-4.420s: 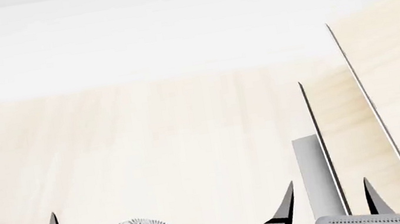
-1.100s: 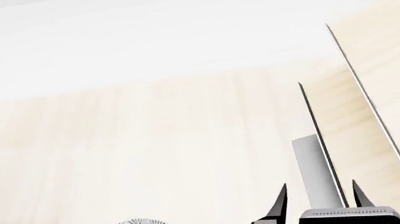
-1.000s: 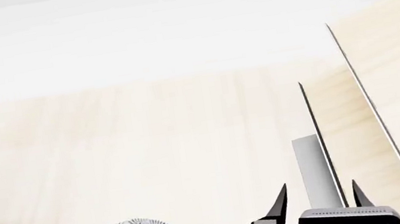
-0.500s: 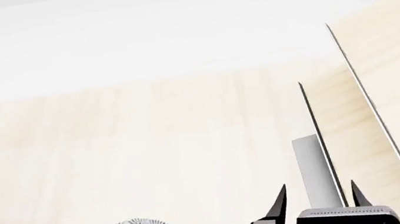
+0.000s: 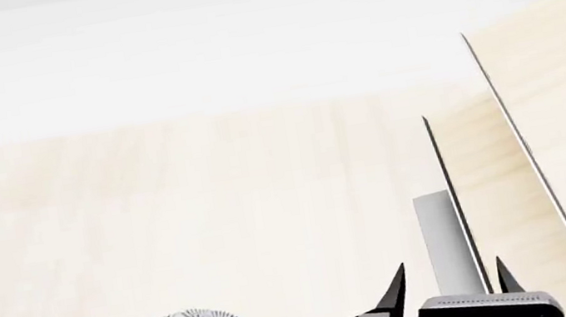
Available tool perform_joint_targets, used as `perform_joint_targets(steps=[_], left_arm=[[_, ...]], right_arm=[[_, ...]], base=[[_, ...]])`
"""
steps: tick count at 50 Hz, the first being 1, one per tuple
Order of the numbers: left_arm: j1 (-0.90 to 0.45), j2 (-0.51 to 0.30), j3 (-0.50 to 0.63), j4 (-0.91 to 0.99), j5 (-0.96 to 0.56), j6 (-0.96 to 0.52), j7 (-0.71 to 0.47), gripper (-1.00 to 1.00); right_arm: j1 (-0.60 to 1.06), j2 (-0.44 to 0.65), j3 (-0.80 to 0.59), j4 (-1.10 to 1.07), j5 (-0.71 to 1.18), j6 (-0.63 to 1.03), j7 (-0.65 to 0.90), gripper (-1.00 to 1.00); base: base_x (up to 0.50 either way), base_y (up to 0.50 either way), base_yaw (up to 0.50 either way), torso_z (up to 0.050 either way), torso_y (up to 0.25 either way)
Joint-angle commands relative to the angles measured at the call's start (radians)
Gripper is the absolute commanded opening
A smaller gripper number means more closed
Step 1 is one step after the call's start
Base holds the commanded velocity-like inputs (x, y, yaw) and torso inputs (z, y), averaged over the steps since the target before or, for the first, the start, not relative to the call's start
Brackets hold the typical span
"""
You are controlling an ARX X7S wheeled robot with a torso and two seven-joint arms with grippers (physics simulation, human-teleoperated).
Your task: Close the top drawer of the cabinet.
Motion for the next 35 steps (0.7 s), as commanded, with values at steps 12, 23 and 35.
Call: perform_joint_targets(steps=[12,23,35], left_arm=[[-0.019,-0.128,-0.01,0.001,0.009,0.006,-0.032,1.0],[-0.016,-0.162,-0.016,0.002,0.012,0.008,-0.03,1.0],[-0.011,-0.17,-0.018,0.003,0.014,0.014,-0.026,1.0]], right_arm=[[0.001,0.016,-0.004,-0.001,0.008,0.004,0.0,1.0],[0.022,0.01,-0.002,0.011,0.01,0.011,0.01,1.0],[0.108,-0.006,0.047,0.089,0.039,0.024,0.033,1.0]], base=[[0.0,0.0,0.0,0.0,0.001],[0.0,0.01,0.01,0.0,0.0],[0.01,0.01,0.01,0.0,0.0]])
